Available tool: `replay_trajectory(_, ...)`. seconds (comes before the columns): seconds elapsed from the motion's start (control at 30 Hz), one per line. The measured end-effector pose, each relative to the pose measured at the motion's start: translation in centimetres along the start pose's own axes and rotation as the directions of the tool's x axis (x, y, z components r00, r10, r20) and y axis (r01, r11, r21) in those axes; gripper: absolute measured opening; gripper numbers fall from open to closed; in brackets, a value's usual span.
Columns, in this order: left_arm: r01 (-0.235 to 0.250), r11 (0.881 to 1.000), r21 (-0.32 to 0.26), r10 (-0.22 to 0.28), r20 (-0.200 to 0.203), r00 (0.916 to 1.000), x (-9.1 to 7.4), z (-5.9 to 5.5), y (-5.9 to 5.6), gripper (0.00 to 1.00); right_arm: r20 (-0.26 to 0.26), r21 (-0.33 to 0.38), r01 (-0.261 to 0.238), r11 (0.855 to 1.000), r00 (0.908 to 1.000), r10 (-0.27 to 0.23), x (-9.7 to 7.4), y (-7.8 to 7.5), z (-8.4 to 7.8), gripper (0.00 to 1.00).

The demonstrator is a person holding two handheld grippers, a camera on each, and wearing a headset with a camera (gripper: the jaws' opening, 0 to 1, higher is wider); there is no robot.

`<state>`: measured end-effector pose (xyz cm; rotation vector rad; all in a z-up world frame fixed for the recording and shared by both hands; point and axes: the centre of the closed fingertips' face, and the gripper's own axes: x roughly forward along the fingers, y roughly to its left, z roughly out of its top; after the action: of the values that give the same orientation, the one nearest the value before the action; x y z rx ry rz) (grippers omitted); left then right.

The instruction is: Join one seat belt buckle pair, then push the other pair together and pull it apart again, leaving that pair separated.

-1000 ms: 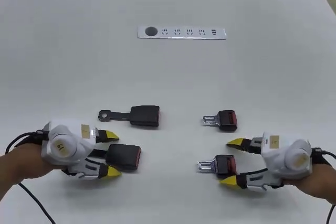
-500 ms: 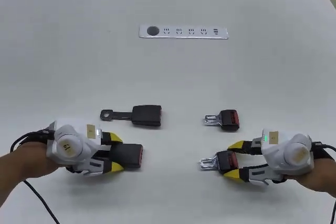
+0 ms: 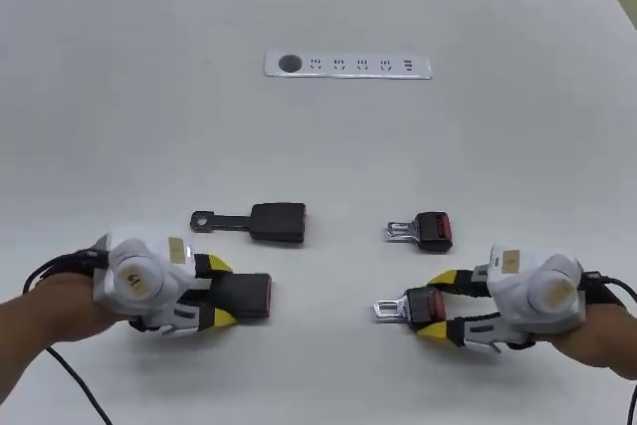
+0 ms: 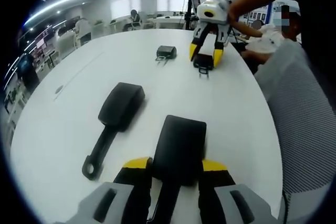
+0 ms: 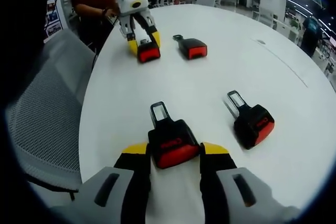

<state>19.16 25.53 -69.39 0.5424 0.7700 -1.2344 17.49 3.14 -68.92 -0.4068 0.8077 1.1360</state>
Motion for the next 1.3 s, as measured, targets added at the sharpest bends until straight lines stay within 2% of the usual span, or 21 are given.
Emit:
replay_trajectory(0.07, -0.006, 1.0, -0.008, 0.006, 0.001, 1.0, 0.0, 0.0, 0.0, 0.35, -0.014, -0.044, 0.008, 0.999, 0.9999, -0.008, 0.5, 0.1, 0.2, 0.35)
replay_trajectory(0.4, -0.009, 1.0, -0.01, 0.009, -0.008, 0.9999, 0.0, 0.0, 0.1, 0.35, 0.019, -0.013, 0.022, 1.0, 0.9996, -0.021, 1.7, 0.3, 2.0, 0.35)
replay_trajectory(0.63, -0.007, 1.0, -0.007, 0.007, -0.015, 0.9999, -0.1, 0.0, 0.1, 0.35, 0.065, -0.006, 0.024, 1.0, 0.9976, -0.023, 4.1, 1.3, 3.7, 0.35)
replay_trajectory(0.77, 0.0, 1.0, 0.0, 0.0, -0.02, 0.9998, -0.1, 0.0, 0.1, 0.35, 0.072, -0.021, 0.013, 1.0, 0.9973, -0.012, 5.0, 2.2, 4.9, 0.35)
replay_trajectory(0.83, 0.002, 1.0, 0.007, -0.002, -0.023, 0.9997, -0.1, 0.0, 0.1, 0.35, 0.088, -0.005, 0.009, 1.0, 0.9961, -0.009, 5.3, 2.3, 5.5, 0.35)
replay_trajectory(0.87, 0.003, 1.0, 0.008, -0.003, -0.023, 0.9997, -0.1, 0.0, 0.1, 0.35, 0.109, 0.025, 0.006, 1.0, 0.9941, -0.009, 5.6, 2.2, 6.0, 0.35)
replay_trajectory(0.97, 0.003, 1.0, 0.008, -0.003, -0.019, 0.9998, -0.2, -0.1, 0.1, 0.35, 0.11, 0.006, 0.014, 1.0, 0.9939, -0.015, 6.5, 2.4, 6.7, 0.35)
replay_trajectory(1.13, 0.006, 1.0, 0.013, -0.006, -0.028, 0.9996, -0.2, 0.0, 0.0, 0.35, 0.122, -0.004, 0.001, 1.0, 0.9925, 0.0, 8.0, 3.2, 8.0, 0.35)
replay_trajectory(1.23, 0.011, 1.0, 0.021, -0.01, -0.034, 0.9994, -0.2, -0.2, 0.1, 0.35, 0.142, 0.019, -0.021, 1.0, 0.9897, 0.018, 8.9, 3.6, 8.7, 0.35)
replay_trajectory(1.3, 0.013, 1.0, 0.02, -0.012, -0.038, 0.9992, -0.2, -0.4, 0.2, 0.35, 0.137, -0.004, -0.01, 1.0, 0.9905, 0.011, 9.3, 4.0, 9.0, 0.35)
